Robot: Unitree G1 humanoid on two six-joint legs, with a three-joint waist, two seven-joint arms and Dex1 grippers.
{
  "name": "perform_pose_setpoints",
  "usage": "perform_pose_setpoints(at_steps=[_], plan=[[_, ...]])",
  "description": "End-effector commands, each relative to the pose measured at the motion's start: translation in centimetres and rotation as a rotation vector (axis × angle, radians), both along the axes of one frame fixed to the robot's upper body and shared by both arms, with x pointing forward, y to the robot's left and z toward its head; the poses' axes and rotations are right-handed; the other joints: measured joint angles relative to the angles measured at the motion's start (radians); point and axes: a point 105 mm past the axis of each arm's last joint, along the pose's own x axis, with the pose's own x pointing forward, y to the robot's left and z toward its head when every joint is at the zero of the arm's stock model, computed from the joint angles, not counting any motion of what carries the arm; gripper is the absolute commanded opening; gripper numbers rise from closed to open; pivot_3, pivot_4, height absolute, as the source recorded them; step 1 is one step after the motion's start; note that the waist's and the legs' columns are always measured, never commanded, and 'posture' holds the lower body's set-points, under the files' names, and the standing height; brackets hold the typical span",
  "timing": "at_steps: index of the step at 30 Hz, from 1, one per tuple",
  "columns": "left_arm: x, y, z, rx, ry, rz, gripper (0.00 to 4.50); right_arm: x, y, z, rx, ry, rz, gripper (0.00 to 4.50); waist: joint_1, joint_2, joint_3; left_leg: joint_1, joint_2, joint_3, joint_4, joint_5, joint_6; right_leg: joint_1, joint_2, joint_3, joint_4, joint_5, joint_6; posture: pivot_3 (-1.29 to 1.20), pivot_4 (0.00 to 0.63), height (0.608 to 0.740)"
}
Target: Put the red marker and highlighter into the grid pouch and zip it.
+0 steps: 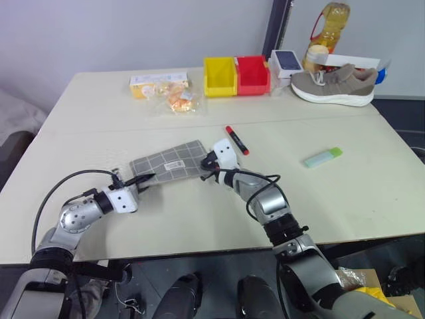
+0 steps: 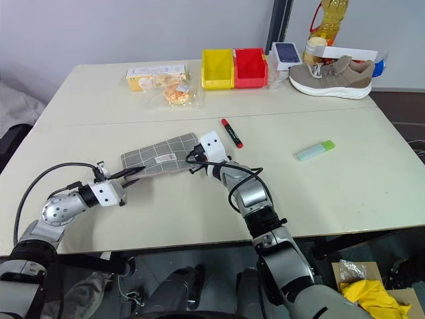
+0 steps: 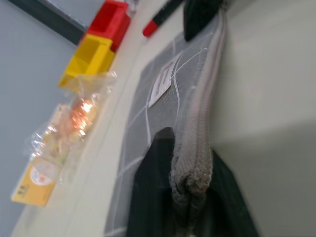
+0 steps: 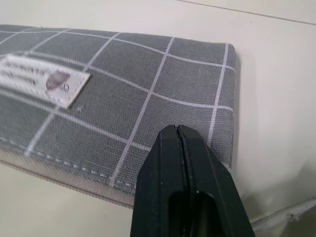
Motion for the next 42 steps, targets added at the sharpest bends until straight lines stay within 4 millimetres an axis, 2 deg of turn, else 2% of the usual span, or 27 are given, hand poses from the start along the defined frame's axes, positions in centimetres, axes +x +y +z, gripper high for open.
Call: perform_pose_setpoints(at_steps=[1, 3, 6, 7, 9, 10, 11, 13, 14, 16, 20, 24, 30, 33, 39, 42], plan=[[-0.5, -0.3, -0.1, -0.021, -0.001, -0.023, 0.04, -0.3, 0.2, 0.0, -0.007, -0.006, 0.009, 0.00, -0.001, 0.000, 0.000, 0.000, 0.000, 0.000, 0.000, 0.000, 0.000, 0.000, 0.000, 0.000, 0.000, 0.000, 0.000, 0.00, 0.150, 0.740], [-0.5, -0.3, -0.1, -0.060, 0.023, -0.005, 0.04, 0.3, -0.2, 1.0, -0.025, -0.070, -0.010, 0.00, -0.002, 0.000, 0.000, 0.000, 0.000, 0.000, 0.000, 0.000, 0.000, 0.000, 0.000, 0.000, 0.000, 0.000, 0.000, 0.00, 0.150, 0.740], [-0.3, -0.8, 0.5, -0.182, 0.075, 0.037, 0.04, 0.9, -1.5, 3.7, 0.018, -0.158, -0.012, 0.00, 0.000, 0.000, 0.000, 0.000, 0.000, 0.000, 0.000, 0.000, 0.000, 0.000, 0.000, 0.000, 0.000, 0.000, 0.000, 0.00, 0.150, 0.740], [-0.2, -1.1, 0.8, -0.221, 0.086, 0.049, 0.00, 1.0, -2.2, 4.7, 0.044, -0.179, -0.008, 0.55, 0.002, 0.001, 0.000, 0.000, 0.000, 0.000, 0.000, 0.000, 0.000, 0.000, 0.000, 0.000, 0.000, 0.000, 0.000, 0.00, 0.150, 0.740], [-0.1, -1.5, 1.3, -0.277, 0.115, 0.068, 0.00, 1.0, -3.1, 6.1, 0.068, -0.206, -0.003, 1.33, 0.004, 0.000, 0.001, 0.000, 0.000, 0.000, 0.001, 0.000, 0.000, 0.000, 0.000, 0.000, 0.000, 0.000, 0.000, 0.00, 0.150, 0.740], [-0.1, -2.0, 1.6, -0.315, 0.127, 0.076, 0.00, 0.9, -4.1, 6.9, 0.062, -0.226, 0.001, 2.00, 0.002, 0.000, 0.001, 0.000, 0.000, 0.000, 0.001, 0.000, 0.000, 0.000, 0.000, 0.000, 0.000, 0.000, 0.000, 0.00, 0.150, 0.740], [-0.1, -2.4, 1.8, -0.339, 0.136, 0.082, 0.00, 0.8, -4.7, 7.4, 0.056, -0.239, 0.005, 2.44, 0.001, 0.001, 0.001, 0.000, 0.000, 0.000, 0.001, 0.000, 0.000, 0.000, 0.000, 0.000, 0.001, 0.000, 0.000, 0.00, 0.150, 0.740], [0.0, -3.4, 2.3, -0.385, 0.140, 0.096, 0.00, 0.0, -6.3, 7.9, 0.020, -0.250, 0.022, 3.44, 0.003, 0.001, 0.001, -0.001, 0.000, 0.000, 0.000, 0.000, 0.000, 0.000, 0.000, 0.000, 0.001, 0.000, 0.000, 0.00, 0.150, 0.740], [0.0, -3.8, 2.5, -0.401, 0.138, 0.103, 0.00, -0.6, -6.9, 7.6, -0.020, -0.244, 0.046, 3.94, 0.003, 0.001, 0.001, -0.001, 0.000, 0.000, 0.000, 0.000, 0.000, 0.000, 0.000, 0.000, 0.001, 0.000, 0.000, 0.00, 0.150, 0.740], [-0.1, -4.4, 2.7, -0.426, 0.139, 0.112, 0.00, -1.5, -7.6, 7.1, -0.063, -0.234, 0.072, 3.94, 0.003, 0.000, 0.001, -0.001, 0.000, 0.000, 0.000, 0.000, 0.000, 0.001, 0.000, 0.000, 0.001, 0.000, 0.000, 0.00, 0.150, 0.740], [-0.2, -5.1, 2.7, -0.431, 0.144, 0.116, 0.00, -1.9, -7.9, 6.4, -0.051, -0.178, 0.052, 3.94, -0.006, 0.001, 0.001, -0.002, 0.002, 0.001, 0.000, 0.000, 0.000, 0.001, 0.001, 0.001, 0.002, 0.000, -0.001, 0.00, 0.150, 0.740], [-0.3, -5.6, 2.3, -0.426, 0.154, 0.112, 0.00, -1.9, -8.2, 5.4, -0.017, -0.088, 0.003, 3.94, 0.002, 0.001, 0.001, -0.002, 0.002, 0.000, 0.000, 0.000, 0.000, 0.001, 0.001, 0.001, 0.002, 0.000, -0.001, 0.00, 0.150, 0.740], [-0.6, -5.9, 2.2, -0.429, 0.159, 0.104, 0.00, -1.4, -8.1, 4.8, 0.029, -0.049, -0.038, 3.94, 0.006, 0.001, 0.001, -0.003, 0.002, 0.001, 0.001, 0.000, 0.000, 0.001, 0.001, 0.001, 0.001, 0.000, -0.001, 0.00, 0.150, 0.740], [-0.7, -6.1, 2.2, -0.431, 0.160, 0.101, 0.00, -1.1, -7.8, 4.7, 0.046, -0.038, -0.047, 3.18, 0.006, 0.001, 0.001, -0.003, 0.002, 0.001, 0.000, 0.000, 0.000, 0.001, 0.001, 0.001, 0.001, 0.000, -0.001, 0.00, 0.150, 0.740], [-0.7, -6.5, 2.3, -0.433, 0.162, 0.092, 0.00, -1.5, -6.7, 4.8, 0.047, -0.044, -0.019, 0.10, 0.005, 0.001, 0.001, -0.003, 0.002, 0.000, 0.000, 0.000, 0.000, 0.001, 0.001, 0.001, 0.001, 0.001, -0.001, 0.00, 0.150, 0.740], [-0.7, -6.7, 2.3, -0.433, 0.167, 0.084, 0.00, -1.6, -6.2, 5.0, 0.027, -0.059, -0.001, 0.10, 0.005, 0.001, 0.001, -0.003, 0.002, 0.000, 0.000, 0.000, 0.000, 0.001, 0.001, 0.001, 0.001, 0.000, -0.001, 0.00, 0.150, 0.740]])
